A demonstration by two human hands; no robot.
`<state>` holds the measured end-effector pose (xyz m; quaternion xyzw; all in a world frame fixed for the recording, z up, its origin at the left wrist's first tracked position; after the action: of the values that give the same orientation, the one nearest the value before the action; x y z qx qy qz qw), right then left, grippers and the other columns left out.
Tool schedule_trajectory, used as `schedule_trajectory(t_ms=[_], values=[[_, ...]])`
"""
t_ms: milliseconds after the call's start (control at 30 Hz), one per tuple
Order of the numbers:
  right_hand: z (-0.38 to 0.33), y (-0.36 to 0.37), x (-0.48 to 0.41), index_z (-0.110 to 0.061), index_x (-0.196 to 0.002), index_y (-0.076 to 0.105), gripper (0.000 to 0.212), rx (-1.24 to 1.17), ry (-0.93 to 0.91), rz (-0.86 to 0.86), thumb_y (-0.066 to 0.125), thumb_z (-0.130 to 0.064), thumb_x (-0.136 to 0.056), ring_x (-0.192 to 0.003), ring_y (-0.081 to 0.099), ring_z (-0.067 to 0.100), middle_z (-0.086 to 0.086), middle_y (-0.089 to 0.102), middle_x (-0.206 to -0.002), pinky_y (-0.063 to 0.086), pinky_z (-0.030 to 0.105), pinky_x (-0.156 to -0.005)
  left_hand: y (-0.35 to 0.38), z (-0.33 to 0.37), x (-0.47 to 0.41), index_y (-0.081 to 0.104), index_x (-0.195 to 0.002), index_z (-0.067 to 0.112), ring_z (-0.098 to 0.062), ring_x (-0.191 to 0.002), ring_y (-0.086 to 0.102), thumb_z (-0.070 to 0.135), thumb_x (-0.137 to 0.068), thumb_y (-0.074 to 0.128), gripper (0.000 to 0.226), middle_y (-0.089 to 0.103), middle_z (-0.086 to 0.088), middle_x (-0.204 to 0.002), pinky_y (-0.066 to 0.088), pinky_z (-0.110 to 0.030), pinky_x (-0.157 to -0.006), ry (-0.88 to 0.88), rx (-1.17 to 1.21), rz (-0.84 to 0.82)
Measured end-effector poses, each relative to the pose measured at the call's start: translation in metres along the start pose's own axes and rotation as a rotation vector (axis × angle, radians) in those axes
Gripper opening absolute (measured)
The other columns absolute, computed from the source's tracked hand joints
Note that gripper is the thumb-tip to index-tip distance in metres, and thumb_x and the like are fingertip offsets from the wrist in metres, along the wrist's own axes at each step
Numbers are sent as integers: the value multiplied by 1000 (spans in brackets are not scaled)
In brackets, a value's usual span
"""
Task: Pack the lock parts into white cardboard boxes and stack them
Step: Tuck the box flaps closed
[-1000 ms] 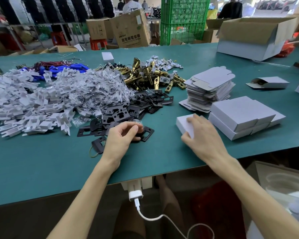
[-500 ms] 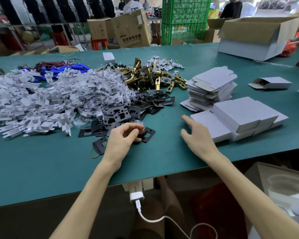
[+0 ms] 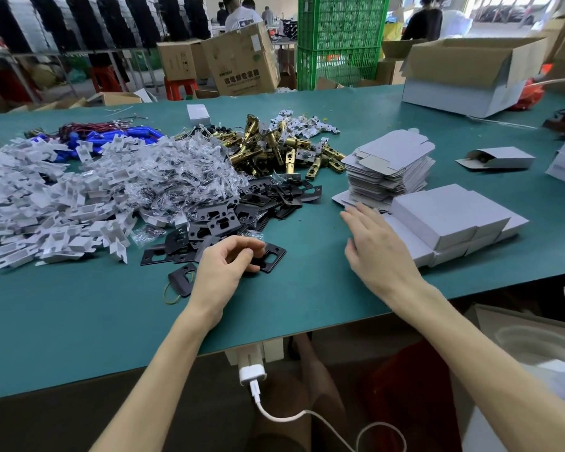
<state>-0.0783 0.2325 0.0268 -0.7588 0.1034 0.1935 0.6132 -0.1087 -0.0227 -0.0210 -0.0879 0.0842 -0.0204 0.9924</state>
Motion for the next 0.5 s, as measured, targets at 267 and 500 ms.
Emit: schedule_trajectory(t_ms=[267, 500], values=[[16, 10, 7, -8, -147, 47, 62, 130, 26, -67, 50, 14, -88, -139, 41, 23, 3, 50, -147, 34, 28, -111, -1, 1, 2, 78, -102, 16, -18, -87, 75, -2, -103, 56, 28, 80, 0, -96, 61, -26, -79, 0, 17, 10], [27, 10, 5, -14, -150, 48, 55, 68, 73, -59, 49, 6, -98, -144, 40, 16, -4, 49, -153, 38, 28, -110, -1, 4, 5, 77, -103, 14, -13, -82, 74, -3, -103, 55, 27, 80, 1, -95, 59, -22, -75, -2, 33, 5]])
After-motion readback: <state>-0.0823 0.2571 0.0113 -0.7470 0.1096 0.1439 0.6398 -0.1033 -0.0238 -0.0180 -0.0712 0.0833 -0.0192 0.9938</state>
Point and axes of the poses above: each hand's wrist, its own x-axis away from the middle knuckle, its own y-axis out of the palm, z = x × y, the point moved 8 cm from there along -x, towards the middle knuckle
